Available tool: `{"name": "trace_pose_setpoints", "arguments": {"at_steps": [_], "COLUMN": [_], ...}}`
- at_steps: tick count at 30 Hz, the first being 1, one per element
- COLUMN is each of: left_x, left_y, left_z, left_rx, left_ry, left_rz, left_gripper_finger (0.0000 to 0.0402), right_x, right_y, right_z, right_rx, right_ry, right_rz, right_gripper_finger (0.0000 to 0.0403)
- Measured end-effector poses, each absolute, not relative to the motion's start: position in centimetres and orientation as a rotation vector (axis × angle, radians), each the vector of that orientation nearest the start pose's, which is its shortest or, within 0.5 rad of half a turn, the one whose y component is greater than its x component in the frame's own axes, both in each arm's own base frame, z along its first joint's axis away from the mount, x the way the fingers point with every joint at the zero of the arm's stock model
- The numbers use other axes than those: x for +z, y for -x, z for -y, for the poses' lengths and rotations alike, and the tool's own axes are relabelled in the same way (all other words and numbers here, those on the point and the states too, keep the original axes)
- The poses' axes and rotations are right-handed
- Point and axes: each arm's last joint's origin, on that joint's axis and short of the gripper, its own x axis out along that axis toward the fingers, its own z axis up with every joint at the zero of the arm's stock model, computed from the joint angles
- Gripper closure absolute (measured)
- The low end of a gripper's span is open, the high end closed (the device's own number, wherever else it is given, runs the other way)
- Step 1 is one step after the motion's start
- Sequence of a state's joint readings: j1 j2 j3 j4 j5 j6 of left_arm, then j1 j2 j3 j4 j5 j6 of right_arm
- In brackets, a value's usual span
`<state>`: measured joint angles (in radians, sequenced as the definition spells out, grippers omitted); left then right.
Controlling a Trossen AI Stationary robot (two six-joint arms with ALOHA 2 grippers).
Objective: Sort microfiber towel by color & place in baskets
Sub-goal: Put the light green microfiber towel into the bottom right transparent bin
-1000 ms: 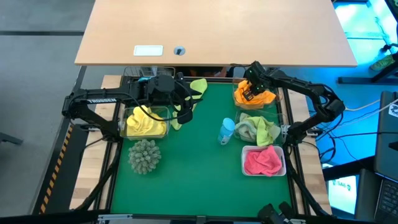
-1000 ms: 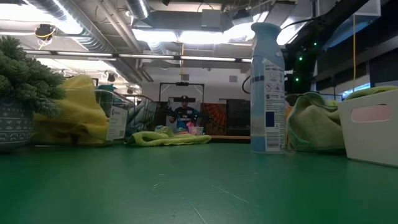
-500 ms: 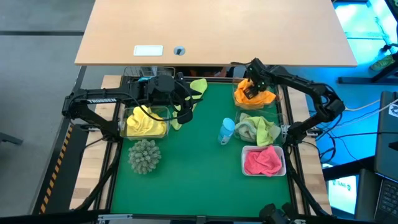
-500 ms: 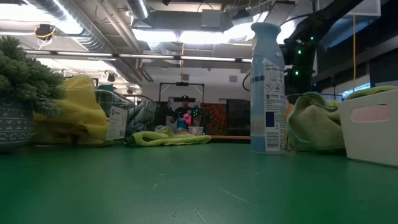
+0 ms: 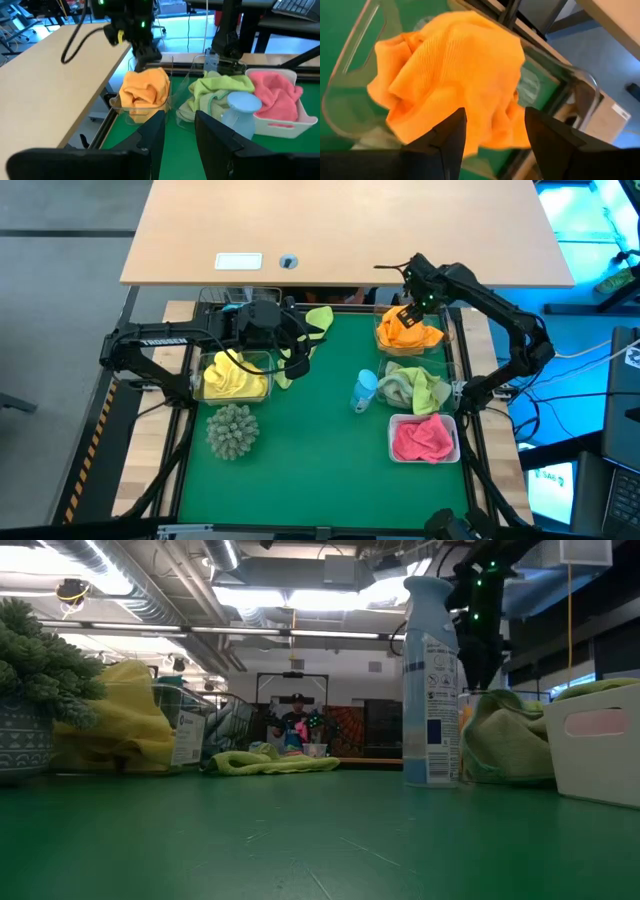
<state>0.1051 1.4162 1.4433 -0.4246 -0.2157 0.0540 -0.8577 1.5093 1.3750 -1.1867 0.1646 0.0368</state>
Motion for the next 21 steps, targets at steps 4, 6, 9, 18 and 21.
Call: {"name": "trace_pose_setpoints", "arguments": {"at_steps": [4, 6, 9, 18, 21], "left_x": [38.6, 37.9, 36.0, 29.5, 27.3], "left_y": [-30.9, -31.3, -31.6, -32.4, -32.6], "left_z": [-4.4, -4.7, -5.4, -8.1, -8.9], "left_rx": [0.322, 0.335, 0.356, 0.447, 0.489], "left_ry": [-0.058, -0.041, -0.022, -0.005, -0.014], "left_rz": [-0.467, -0.49, -0.549, -0.728, -0.809], "left_gripper_finger": [0.0299, 0.0299, 0.0299, 0.0299, 0.0299], "right_x": [31.3, 31.8, 32.5, 35.0, 35.6], "right_y": [-17.5, -17.3, -17.1, -15.9, -16.0], "right_z": [20.9, 20.5, 19.9, 17.5, 16.4], "right_rx": [-0.878, -0.851, -0.787, -0.661, -0.625], "right_ry": [-0.507, -0.529, -0.57, -0.602, -0.579], "right_rz": [-1.299, -1.281, -1.224, -1.073, -1.05], "right_gripper_finger": [0.02, 0.02, 0.02, 0.02, 0.02]}}
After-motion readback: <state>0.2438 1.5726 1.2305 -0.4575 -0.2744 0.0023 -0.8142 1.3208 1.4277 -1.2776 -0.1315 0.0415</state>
